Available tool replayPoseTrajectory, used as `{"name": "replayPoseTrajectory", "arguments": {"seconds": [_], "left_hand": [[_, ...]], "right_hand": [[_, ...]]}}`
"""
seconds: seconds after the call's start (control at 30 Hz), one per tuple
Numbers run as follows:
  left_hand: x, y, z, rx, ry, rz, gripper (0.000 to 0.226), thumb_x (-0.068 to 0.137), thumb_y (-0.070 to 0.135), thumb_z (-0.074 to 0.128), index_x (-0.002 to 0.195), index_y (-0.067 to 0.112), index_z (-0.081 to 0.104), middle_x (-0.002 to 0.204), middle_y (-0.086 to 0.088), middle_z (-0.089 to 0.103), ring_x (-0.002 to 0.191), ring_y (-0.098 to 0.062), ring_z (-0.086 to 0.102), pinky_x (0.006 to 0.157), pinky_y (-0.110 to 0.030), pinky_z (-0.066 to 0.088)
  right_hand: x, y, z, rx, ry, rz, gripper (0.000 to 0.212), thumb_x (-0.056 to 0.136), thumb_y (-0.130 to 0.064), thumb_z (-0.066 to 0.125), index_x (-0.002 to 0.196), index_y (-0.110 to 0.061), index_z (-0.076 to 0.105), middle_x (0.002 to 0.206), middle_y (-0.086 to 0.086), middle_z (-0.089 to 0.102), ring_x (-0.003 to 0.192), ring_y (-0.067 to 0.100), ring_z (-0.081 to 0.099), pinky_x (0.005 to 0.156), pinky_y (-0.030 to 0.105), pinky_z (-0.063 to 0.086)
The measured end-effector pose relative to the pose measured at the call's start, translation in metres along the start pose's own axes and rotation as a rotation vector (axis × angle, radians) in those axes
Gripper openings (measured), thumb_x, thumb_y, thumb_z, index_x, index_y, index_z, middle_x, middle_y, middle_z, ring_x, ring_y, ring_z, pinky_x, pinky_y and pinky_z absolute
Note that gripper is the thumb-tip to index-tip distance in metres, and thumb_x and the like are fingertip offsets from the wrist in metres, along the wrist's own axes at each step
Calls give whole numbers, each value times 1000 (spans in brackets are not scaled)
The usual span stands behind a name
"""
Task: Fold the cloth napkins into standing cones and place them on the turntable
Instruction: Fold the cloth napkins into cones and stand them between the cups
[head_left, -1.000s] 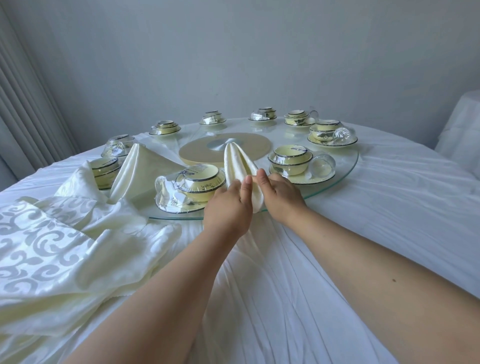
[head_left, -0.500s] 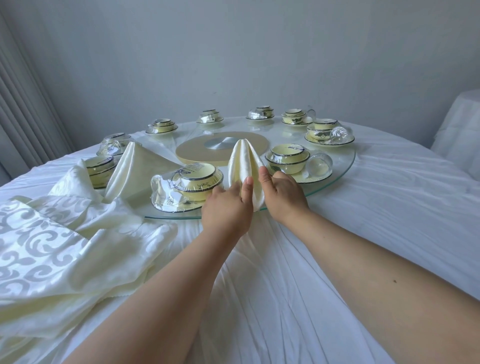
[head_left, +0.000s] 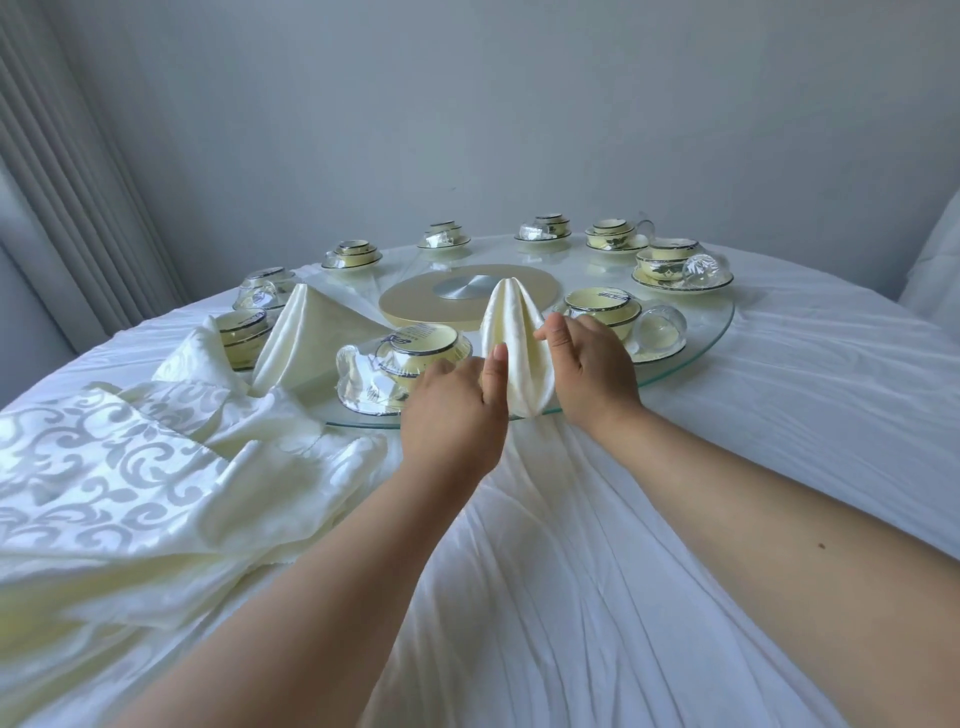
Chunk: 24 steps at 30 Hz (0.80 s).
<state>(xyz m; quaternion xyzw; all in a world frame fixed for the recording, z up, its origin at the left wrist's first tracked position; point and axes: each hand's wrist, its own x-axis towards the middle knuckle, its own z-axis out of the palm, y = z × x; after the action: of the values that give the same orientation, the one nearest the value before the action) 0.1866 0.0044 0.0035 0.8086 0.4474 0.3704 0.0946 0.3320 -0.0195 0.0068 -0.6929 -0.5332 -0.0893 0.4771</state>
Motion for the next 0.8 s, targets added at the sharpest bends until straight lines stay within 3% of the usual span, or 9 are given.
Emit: {"name": "replayPoseTrajectory", "arguments": {"seconds": [0.1,0.2,0.3,0.4,0.47,0.57,0.63,0.73,0.8], "left_hand": [[-17,-18,-36,42,57,-27,54,95,60,16,72,23,47,88,-3,52,93,-25,47,78,-36,39],[-35,-50,-76,106,102,-116,49,94,57,35,102,19,63,107,-4,57,106,-24,50,87,-36,40],[-51,-93,-113,299,151,-159,52,89,59,49,119,18,60,122,-5,57,118,-27,46,97,-39,37],[-62,-130,-140,431,-47,-274,38,85,56,58,99,21,64,104,-1,62,107,-27,53,86,-36,44],[-67,-142,-149,325,-76,-362,37,88,43,62,66,15,56,69,-1,56,73,-24,53,61,-31,40],[-72,-138,-155,84,84,-393,45,87,35,65,62,0,54,52,-4,41,51,-21,38,51,-30,27],[-75,-120,-153,-138,131,-388,46,86,34,67,63,-4,56,50,-4,38,48,-18,34,50,-28,26],[-84,-88,-150,-601,49,-428,37,88,32,67,69,0,67,55,-8,53,55,-18,45,50,-26,31],[-90,-73,-149,-855,-54,-463,33,89,30,64,77,0,70,71,-18,59,70,-27,50,52,-27,35]], "right_hand": [[-1,-20,-1,21,-3,-61,80,84,-60,5,88,-4,62,92,13,63,93,31,54,77,36,40],[-12,-45,5,60,-10,-136,71,86,-58,11,81,-4,57,89,13,63,88,31,54,71,35,38],[-31,-68,15,137,-67,-189,68,87,-59,15,79,-6,57,81,8,60,82,27,53,70,37,41],[-49,-86,27,194,-155,-196,68,88,-60,19,82,-4,57,82,8,62,82,26,54,72,41,45],[-61,-97,34,236,-227,-196,68,89,-58,22,85,0,58,85,11,63,84,27,56,77,43,46],[-75,-114,38,306,-337,-164,55,95,-52,33,88,-3,58,87,4,61,85,21,54,82,40,45],[-81,-123,40,388,-418,-132,35,98,-44,43,103,-14,60,101,-3,59,97,13,53,91,34,42],[-87,-133,37,453,-494,-132,51,93,-52,45,133,-22,49,131,-5,50,126,8,42,108,29,31],[-89,-132,32,527,-570,-97,47,94,-52,47,129,-21,53,134,-2,53,125,10,47,109,32,34]]}}
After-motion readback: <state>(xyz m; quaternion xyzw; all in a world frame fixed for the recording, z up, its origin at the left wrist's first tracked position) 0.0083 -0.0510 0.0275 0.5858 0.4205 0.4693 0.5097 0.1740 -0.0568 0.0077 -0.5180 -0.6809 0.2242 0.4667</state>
